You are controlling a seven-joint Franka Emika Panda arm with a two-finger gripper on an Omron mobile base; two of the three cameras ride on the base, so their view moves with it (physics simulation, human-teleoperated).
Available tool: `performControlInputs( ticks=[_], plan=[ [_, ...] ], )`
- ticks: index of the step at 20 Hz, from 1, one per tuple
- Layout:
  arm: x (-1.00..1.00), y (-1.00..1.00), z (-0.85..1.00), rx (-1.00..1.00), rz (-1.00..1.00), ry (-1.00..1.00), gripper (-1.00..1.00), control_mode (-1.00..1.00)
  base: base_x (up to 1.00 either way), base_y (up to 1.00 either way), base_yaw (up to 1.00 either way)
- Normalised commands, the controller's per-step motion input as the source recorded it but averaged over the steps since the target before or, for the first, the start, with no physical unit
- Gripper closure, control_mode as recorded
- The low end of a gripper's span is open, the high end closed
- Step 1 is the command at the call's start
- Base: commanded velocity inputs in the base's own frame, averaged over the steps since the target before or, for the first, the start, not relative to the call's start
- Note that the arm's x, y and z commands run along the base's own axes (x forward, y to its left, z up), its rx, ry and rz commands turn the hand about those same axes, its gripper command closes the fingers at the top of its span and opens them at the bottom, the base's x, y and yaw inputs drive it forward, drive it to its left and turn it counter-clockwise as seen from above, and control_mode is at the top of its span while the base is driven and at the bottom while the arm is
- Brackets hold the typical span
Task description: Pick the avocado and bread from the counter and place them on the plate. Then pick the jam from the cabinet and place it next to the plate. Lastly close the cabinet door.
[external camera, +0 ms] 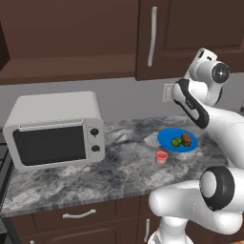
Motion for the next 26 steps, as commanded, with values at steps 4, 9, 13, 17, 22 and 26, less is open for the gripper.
performControlInputs(
  ticks=[4,9,13,17,22,26],
  plan=[
    [0.60,0.00,-0.11,0.00,0.00,-0.06,-1.00,-1.00,0.00,0.00,0.00],
    [0.33,0.00,-0.01,0.00,0.00,0.03,-1.00,-1.00,0.00,0.00,0.00],
    [-0.01,0.00,0.02,0.00,0.00,0.03,-1.00,-1.00,0.00,0.00,0.00],
    [-0.47,0.00,0.01,0.00,-0.01,0.00,-1.00,-1.00,0.00,0.00,0.00],
    [-0.63,0.02,-0.06,0.00,-0.01,-0.01,-1.00,-1.00,0.00,0.00,0.00],
    [-0.49,0.28,-0.13,-0.05,-0.01,-0.01,-1.00,-1.00,0.00,0.00,0.00]
  ],
)
